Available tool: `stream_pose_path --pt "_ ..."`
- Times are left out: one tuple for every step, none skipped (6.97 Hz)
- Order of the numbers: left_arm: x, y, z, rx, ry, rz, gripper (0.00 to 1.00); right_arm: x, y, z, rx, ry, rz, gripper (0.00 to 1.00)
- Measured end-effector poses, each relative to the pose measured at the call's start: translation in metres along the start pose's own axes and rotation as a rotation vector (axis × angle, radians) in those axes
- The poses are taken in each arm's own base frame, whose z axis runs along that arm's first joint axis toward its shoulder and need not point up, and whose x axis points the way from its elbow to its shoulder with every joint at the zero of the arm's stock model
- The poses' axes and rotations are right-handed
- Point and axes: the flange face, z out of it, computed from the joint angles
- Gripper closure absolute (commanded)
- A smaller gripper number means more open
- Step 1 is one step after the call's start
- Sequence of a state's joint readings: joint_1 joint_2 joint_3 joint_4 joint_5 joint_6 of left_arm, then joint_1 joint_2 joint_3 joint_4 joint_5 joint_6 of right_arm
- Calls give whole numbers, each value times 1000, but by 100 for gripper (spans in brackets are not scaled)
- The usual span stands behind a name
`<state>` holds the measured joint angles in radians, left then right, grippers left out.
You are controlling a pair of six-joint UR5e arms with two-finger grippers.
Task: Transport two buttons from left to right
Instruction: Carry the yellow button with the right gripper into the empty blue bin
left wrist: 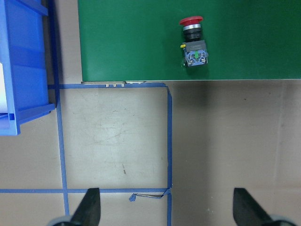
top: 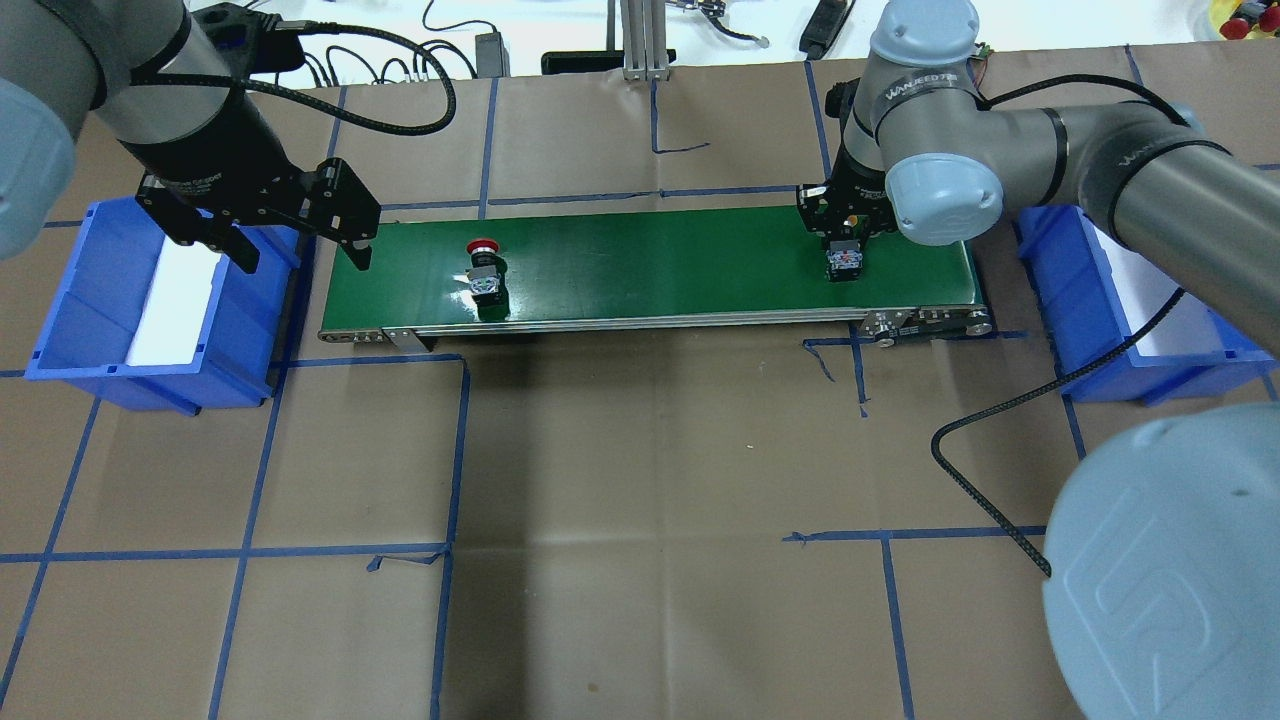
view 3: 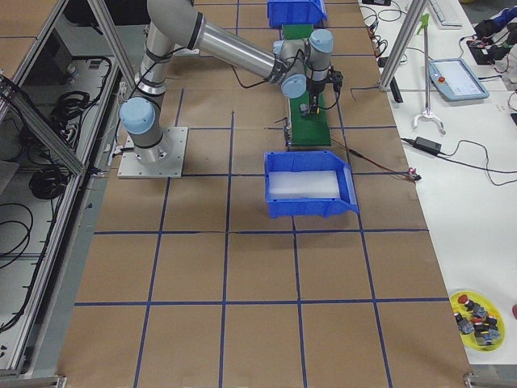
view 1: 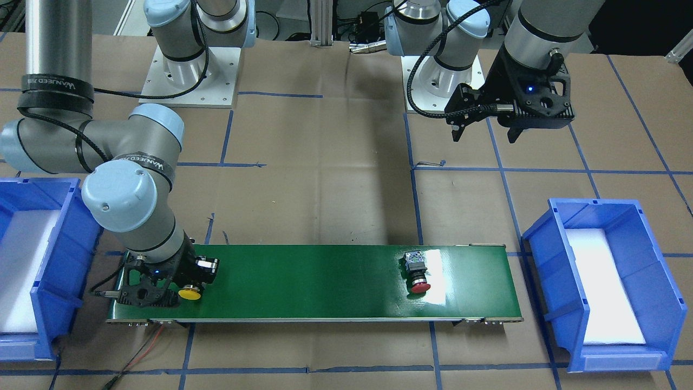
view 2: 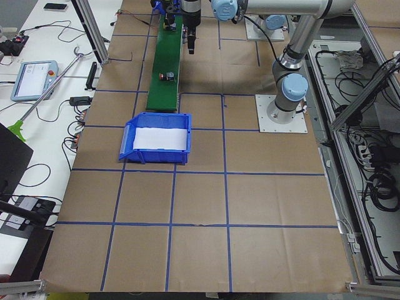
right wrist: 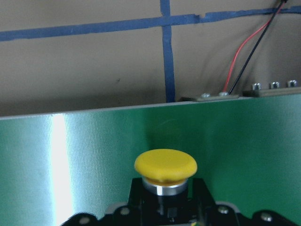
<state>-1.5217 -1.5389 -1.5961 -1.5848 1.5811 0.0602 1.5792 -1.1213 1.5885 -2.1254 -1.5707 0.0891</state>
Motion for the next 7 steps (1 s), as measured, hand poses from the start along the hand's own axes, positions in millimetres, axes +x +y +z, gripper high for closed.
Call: stream_pose_path --pt "0 0 0 0 1 1 0 5 -10 -27 30 -3 6 93" --pt "0 0 0 0 1 1 0 18 -23 -58 34 0 14 94" --pt "0 0 0 1 2 1 0 49 -36 -89 10 7 18 94" --pt "0 0 1 3 2 1 0 97 -49 -116 -14 13 -6 94" --pt "0 -1 2 1 2 1 0 157 -57 -132 -22 17 -46 94" --pt "-1 -2 3 -1 3 0 0 216 -58 -139 -26 19 -76 95" --pt "-1 -4 5 -2 3 -1 0 264 -54 -140 -31 21 -93 95"
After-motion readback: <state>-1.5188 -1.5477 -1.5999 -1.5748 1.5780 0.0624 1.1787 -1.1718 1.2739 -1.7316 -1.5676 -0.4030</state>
